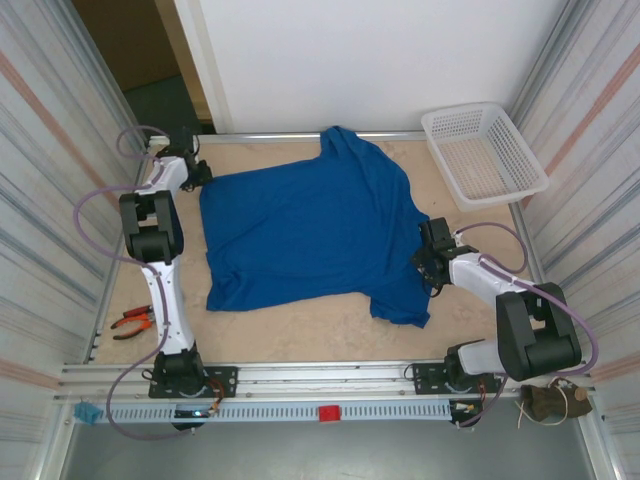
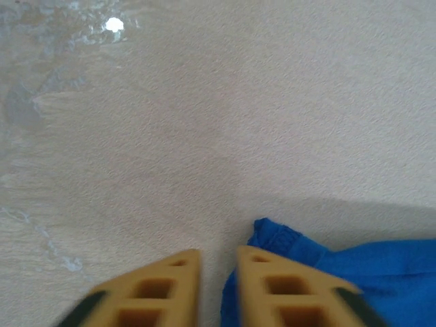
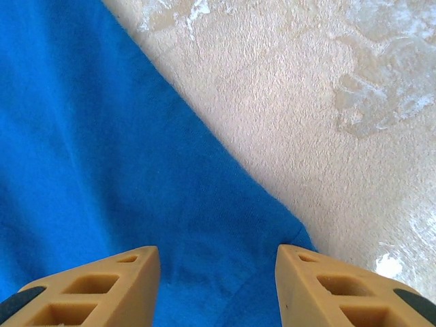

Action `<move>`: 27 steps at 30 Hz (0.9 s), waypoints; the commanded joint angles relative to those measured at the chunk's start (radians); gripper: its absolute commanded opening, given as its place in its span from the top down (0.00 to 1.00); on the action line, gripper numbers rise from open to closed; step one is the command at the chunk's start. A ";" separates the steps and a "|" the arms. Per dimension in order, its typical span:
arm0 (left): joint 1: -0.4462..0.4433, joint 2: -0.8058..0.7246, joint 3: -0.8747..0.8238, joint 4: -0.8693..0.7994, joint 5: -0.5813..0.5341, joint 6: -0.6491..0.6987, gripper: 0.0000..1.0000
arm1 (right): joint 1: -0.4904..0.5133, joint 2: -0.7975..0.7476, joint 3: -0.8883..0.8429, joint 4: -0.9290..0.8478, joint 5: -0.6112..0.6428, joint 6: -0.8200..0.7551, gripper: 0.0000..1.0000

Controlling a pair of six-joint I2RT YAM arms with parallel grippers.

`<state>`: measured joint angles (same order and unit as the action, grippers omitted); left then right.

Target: Fold the inside-out t-shirt

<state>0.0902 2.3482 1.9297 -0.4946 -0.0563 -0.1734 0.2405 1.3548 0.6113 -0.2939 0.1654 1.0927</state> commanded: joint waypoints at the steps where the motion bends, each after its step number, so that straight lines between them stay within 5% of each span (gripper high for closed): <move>1: -0.030 -0.118 -0.078 0.056 -0.023 0.027 0.64 | -0.008 -0.017 -0.011 -0.036 0.036 0.027 0.53; 27: -0.027 0.039 0.036 -0.100 -0.103 0.026 0.60 | -0.012 -0.028 -0.002 -0.045 0.046 0.030 0.54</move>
<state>0.0532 2.3615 1.9190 -0.5396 -0.1196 -0.1543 0.2386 1.3529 0.6113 -0.3012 0.1696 1.0927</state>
